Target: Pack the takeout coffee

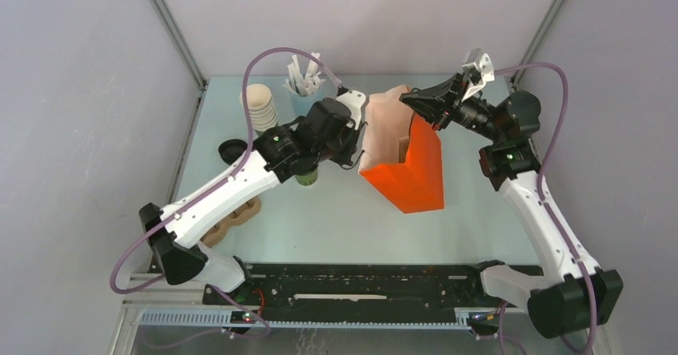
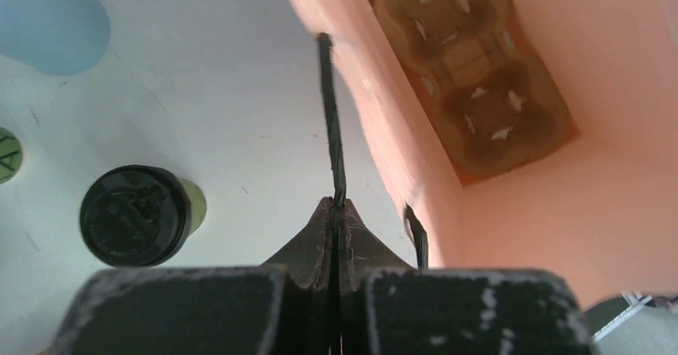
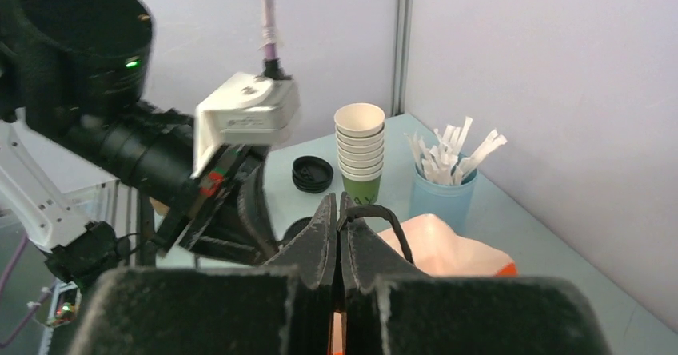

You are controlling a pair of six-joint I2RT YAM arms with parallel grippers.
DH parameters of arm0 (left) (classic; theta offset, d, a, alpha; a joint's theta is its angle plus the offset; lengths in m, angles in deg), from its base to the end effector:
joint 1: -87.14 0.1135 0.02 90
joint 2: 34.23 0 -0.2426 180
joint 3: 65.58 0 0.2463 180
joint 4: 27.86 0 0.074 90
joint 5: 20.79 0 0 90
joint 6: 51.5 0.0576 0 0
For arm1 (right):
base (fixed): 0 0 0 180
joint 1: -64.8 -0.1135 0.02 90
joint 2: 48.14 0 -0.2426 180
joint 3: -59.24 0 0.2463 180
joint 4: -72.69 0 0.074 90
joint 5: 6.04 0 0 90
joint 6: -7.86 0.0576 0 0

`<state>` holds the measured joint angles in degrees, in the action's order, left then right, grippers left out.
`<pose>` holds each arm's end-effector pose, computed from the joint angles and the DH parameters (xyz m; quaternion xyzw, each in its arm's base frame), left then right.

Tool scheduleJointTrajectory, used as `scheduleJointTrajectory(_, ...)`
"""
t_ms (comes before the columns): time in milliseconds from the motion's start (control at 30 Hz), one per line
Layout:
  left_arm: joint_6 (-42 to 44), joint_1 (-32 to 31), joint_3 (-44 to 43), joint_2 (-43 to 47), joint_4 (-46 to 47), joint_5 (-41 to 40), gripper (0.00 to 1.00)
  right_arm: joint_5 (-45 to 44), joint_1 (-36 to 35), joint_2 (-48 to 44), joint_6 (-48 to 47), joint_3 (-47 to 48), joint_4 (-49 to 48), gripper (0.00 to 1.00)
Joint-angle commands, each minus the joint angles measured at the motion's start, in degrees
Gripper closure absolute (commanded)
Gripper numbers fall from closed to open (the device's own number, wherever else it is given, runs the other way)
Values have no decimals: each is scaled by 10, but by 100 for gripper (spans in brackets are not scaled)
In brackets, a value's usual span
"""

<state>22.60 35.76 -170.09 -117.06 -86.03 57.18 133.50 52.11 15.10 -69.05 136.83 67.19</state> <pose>0.2112 -0.2452 0.3677 0.2256 0.8602 -0.1701 0.4246 0.2383 0.0986 0.4290 -0.3411 0.5230 0.4005 0.6707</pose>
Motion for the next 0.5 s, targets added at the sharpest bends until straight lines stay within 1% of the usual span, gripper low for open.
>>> scheduleJointTrajectory(0,4,-19,29,-10,67,6,100,29,22,64,17,21,-129,100)
scheduleJointTrajectory(67,4,-25,29,-23,78,12,100,22,27,103,52,42,-161,100)
scheduleJointTrajectory(167,5,-29,26,-36,87,37,100,29,31,158,81,90,-149,100)
scheduleJointTrajectory(233,8,-29,34,-45,89,70,100,43,29,177,77,101,-128,100)
scheduleJointTrajectory(300,14,-29,37,-57,83,89,100,49,26,183,54,102,-90,100)
scheduleJointTrajectory(400,21,-29,34,-79,64,99,100,75,23,190,38,98,-51,100)
scheduleJointTrajectory(467,21,-29,55,-84,60,96,100,79,20,186,30,85,-37,100)
